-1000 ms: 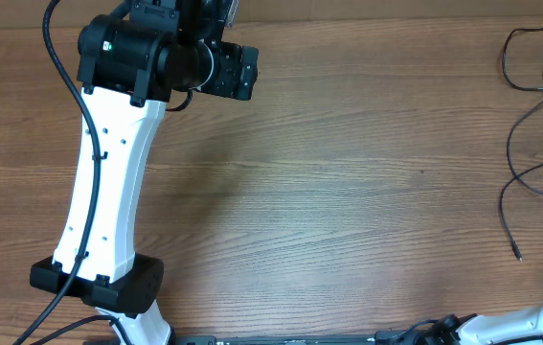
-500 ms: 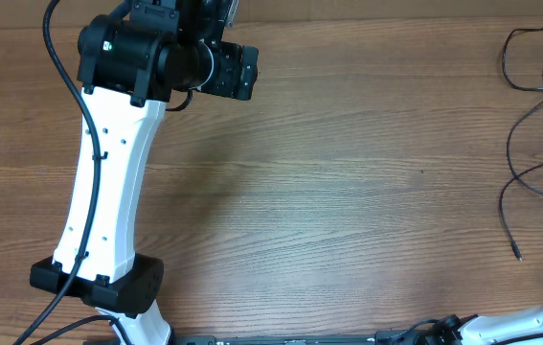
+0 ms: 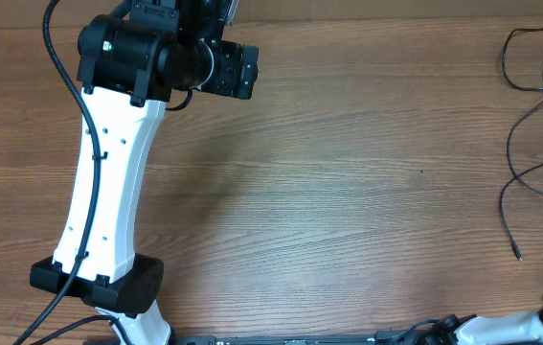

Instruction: Untangle cables

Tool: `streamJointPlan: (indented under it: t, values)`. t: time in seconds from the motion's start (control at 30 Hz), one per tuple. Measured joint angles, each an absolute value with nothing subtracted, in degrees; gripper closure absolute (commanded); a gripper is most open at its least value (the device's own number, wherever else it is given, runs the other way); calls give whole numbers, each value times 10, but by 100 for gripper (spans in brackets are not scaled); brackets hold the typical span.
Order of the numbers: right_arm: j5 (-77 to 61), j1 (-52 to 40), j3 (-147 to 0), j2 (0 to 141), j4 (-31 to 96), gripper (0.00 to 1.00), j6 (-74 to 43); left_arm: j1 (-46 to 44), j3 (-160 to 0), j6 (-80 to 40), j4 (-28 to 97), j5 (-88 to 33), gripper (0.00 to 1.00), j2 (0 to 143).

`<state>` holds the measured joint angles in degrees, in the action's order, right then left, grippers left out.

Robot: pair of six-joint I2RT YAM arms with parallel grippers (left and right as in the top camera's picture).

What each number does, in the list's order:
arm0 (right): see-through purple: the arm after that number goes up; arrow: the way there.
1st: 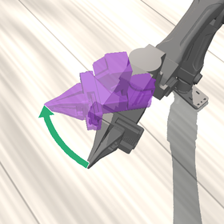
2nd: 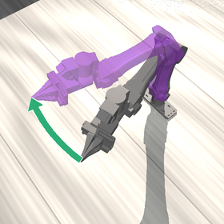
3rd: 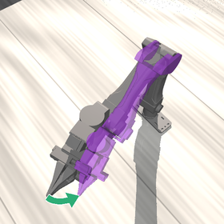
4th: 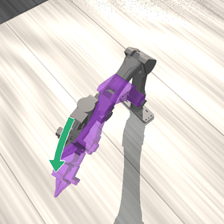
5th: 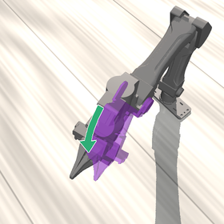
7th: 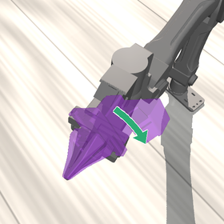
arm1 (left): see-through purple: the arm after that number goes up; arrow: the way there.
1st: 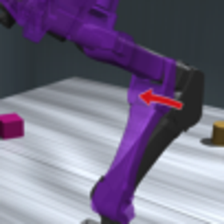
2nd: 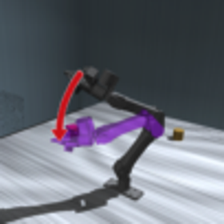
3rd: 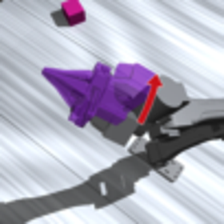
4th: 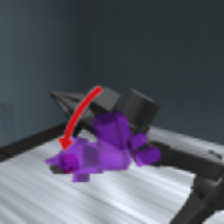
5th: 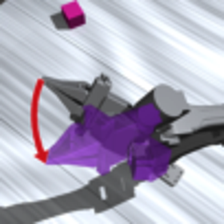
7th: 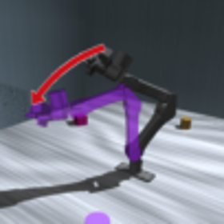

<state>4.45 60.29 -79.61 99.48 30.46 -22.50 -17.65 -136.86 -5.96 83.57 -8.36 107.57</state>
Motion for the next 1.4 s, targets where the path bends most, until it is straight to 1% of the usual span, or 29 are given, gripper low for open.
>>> streamJointPlan:
  t: [0.2, 0.37, 0.5, 0.7, 0.83, 1.0, 1.17, 1.27, 1.4]
  values:
    - [20, 552, -834, 905, 293, 0, -222, -176, -1369, -59, 836, -84, 12, 1076]
    - [-63, 463, -836, 888, 274, 0, -192, -176, -1369, -59, 829, -82, 13, 1076]
    - [-131, 329, -836, 888, 244, 0, -123, -176, -1369, -59, 824, -77, 12, 1076]
    - [-231, 106, -836, 876, 213, 0, 41, -176, -1369, -59, 809, -75, 12, 1076]
    - [-248, 11, -836, 849, 157, 0, 112, -176, -1369, -57, 808, -74, 12, 1076]
    - [-267, -10, -836, 807, 194, 0, 147, -176, -1369, -57, 808, -73, 12, 1076]
    - [-338, 22, -833, 773, 189, 0, 185, -176, -1369, -57, 813, -73, 12, 1076]
    - [-366, 43, -808, 719, 168, 0, 210, -176, -1369, -57, 814, -73, 12, 1076]
    - [-386, 46, -752, 611, 127, 0, 252, -176, -1369, -57, 817, -72, 12, 1076]
